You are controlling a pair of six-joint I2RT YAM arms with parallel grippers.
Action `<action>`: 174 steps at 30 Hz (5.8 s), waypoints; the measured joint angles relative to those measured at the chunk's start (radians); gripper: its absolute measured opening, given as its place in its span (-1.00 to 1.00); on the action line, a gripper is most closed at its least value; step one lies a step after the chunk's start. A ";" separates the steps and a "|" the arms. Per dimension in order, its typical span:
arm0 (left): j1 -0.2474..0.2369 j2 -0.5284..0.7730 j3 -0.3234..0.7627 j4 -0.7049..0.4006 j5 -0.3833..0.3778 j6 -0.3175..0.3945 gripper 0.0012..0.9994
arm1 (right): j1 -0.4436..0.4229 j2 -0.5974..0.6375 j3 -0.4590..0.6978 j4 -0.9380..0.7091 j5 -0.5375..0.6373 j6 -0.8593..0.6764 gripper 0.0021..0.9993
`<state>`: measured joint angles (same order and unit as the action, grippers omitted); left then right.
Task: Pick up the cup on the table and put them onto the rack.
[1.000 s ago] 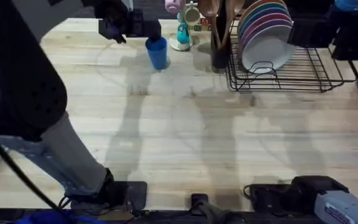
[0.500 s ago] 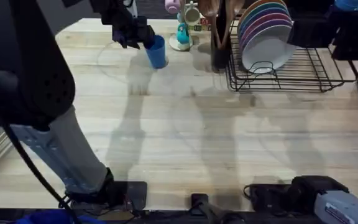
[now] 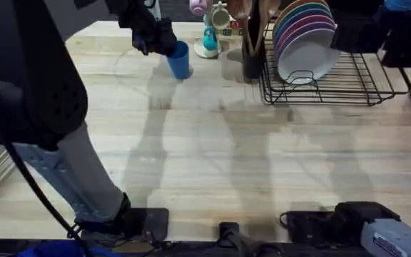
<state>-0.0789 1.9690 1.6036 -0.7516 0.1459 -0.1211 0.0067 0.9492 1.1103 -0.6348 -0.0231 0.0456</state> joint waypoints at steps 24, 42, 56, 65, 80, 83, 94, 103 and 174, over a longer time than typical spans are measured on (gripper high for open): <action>-0.263 0.000 0.614 -0.495 -0.011 0.000 -0.92 | 0.000 -0.102 0.000 0.005 0.000 -0.023 0.99; -0.547 0.000 0.617 -0.461 -0.096 0.016 -0.92 | 0.000 -0.135 0.002 0.005 0.000 -0.050 0.99; -0.671 0.031 0.617 -0.323 -0.098 0.016 -0.92 | 0.000 -0.135 0.002 0.005 0.000 -0.061 0.99; -0.669 0.140 0.617 -0.306 -0.097 0.017 -0.92 | 0.000 -0.135 0.002 0.005 0.000 -0.067 0.99; -0.669 0.187 0.617 -0.284 -0.122 0.020 -0.92 | 0.000 -0.135 0.002 0.005 0.000 -0.069 0.99; -0.669 0.188 0.617 -0.284 -0.129 0.020 -0.92 | 0.000 -0.135 0.002 0.005 0.001 -0.069 0.99; -0.666 0.188 0.575 -0.278 -0.136 0.020 -0.92 | 0.000 -0.135 0.002 0.005 0.000 -0.069 0.99; -0.654 0.188 0.557 -0.248 -0.137 0.020 -0.92 | 0.000 -0.135 0.002 0.023 0.000 -0.069 0.99; -0.589 -0.022 0.494 -0.387 -0.140 0.081 0.12 | 0.000 -0.135 0.002 0.026 0.000 -0.072 0.99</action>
<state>-0.6675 1.9467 2.0979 -1.1384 0.0060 -0.0404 0.0067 0.8146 1.1122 -0.6090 -0.0227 -0.0266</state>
